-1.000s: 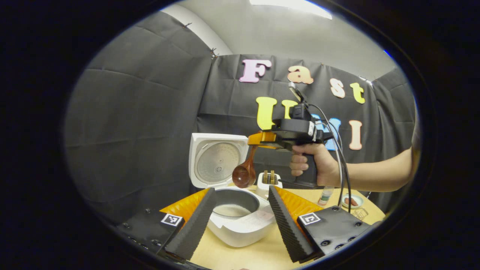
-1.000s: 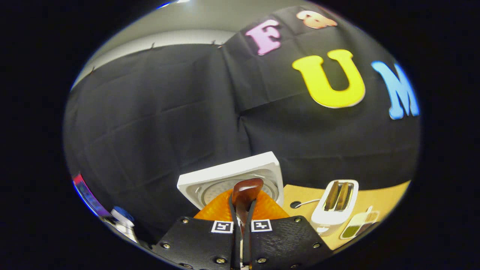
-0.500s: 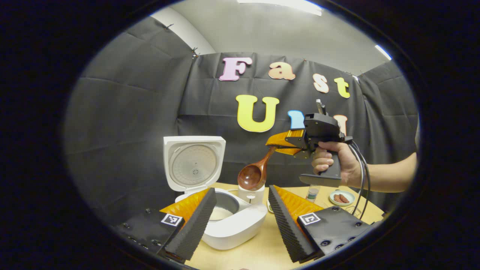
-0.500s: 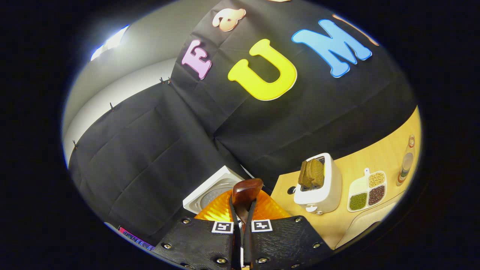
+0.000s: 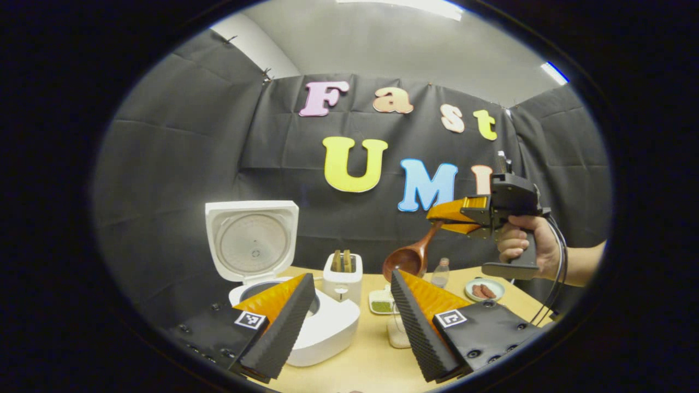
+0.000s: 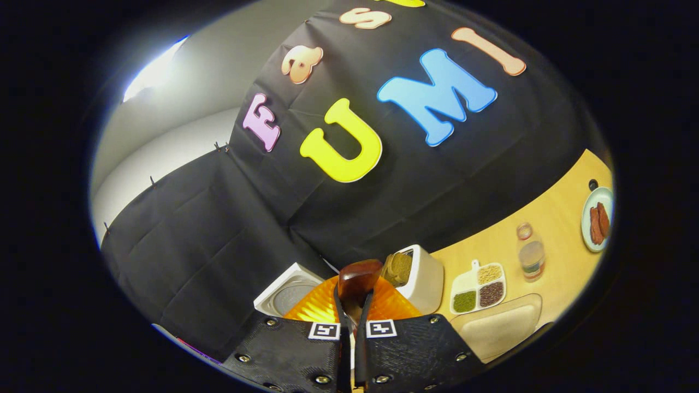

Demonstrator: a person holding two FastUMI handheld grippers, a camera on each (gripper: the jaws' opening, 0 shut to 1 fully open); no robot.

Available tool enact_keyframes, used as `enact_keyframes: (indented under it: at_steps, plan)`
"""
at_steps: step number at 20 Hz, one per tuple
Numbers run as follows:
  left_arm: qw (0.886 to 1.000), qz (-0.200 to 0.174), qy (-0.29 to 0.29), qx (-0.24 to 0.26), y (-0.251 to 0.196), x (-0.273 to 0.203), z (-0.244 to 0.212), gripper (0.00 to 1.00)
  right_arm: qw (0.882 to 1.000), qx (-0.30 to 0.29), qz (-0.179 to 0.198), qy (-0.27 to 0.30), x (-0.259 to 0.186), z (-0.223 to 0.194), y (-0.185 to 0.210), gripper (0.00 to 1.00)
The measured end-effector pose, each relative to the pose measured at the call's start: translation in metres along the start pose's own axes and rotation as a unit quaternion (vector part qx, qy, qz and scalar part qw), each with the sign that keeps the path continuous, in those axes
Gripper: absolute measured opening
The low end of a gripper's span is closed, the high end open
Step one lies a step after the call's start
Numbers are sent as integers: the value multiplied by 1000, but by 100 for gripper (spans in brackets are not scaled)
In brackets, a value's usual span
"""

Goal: Close the left gripper, press the button to open the rice cooker; take a wooden spoon from the chopstick holder with the right hand, scoop a spoonful of rice and pour it into the rice cooker, then put the wooden spoon back into the chopstick holder.

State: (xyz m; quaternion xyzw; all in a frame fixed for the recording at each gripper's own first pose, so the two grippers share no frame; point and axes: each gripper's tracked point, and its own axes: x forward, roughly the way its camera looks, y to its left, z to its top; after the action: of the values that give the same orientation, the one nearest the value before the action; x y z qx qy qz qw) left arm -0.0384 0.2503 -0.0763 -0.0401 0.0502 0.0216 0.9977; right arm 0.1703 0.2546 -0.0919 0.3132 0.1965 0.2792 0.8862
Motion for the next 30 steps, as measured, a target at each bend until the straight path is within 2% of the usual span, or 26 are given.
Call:
enact_keyframes:
  at_steps: [9,16,21,24,30]
  plan:
    - [999,-46,6,-3,-75,25,1,97,996,6,-74,-43,-93,42,-88,3]
    - [999,-45,4,-20,-106,30,7,96,988,23,-133,-68,-144,55,-145,3]
    - [999,-40,9,-26,-116,27,5,96,974,12,-214,-69,-186,53,-203,3]
    - [999,-43,12,-19,-123,24,4,96,966,7,-250,-66,-200,47,-223,3]
    - [998,-43,30,-29,-132,20,-2,97,951,-19,-304,-50,-222,26,-257,3]
